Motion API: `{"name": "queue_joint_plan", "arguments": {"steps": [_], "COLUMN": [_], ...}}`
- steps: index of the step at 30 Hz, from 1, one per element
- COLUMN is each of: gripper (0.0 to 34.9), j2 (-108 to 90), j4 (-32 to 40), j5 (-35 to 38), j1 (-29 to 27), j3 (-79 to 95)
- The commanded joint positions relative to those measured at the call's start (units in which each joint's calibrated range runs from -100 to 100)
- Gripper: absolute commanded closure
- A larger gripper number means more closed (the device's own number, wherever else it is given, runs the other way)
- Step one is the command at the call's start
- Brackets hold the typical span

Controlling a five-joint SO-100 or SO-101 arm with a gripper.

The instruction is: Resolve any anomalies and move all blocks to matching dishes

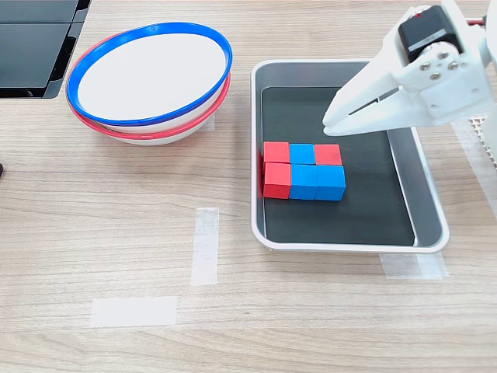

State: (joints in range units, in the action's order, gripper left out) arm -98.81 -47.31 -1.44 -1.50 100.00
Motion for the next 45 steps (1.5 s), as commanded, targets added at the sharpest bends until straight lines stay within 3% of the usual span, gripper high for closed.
{"name": "queue_joint_plan", "arguments": {"steps": [1,45], "gripper": [34.6,34.6], "j2": [-0.3,-0.3], "j4": [-0.1,-0.1], "j5": [0.2,0.6], "j1": [-0.3,0.3], "j3": [0.0,0.0]}}
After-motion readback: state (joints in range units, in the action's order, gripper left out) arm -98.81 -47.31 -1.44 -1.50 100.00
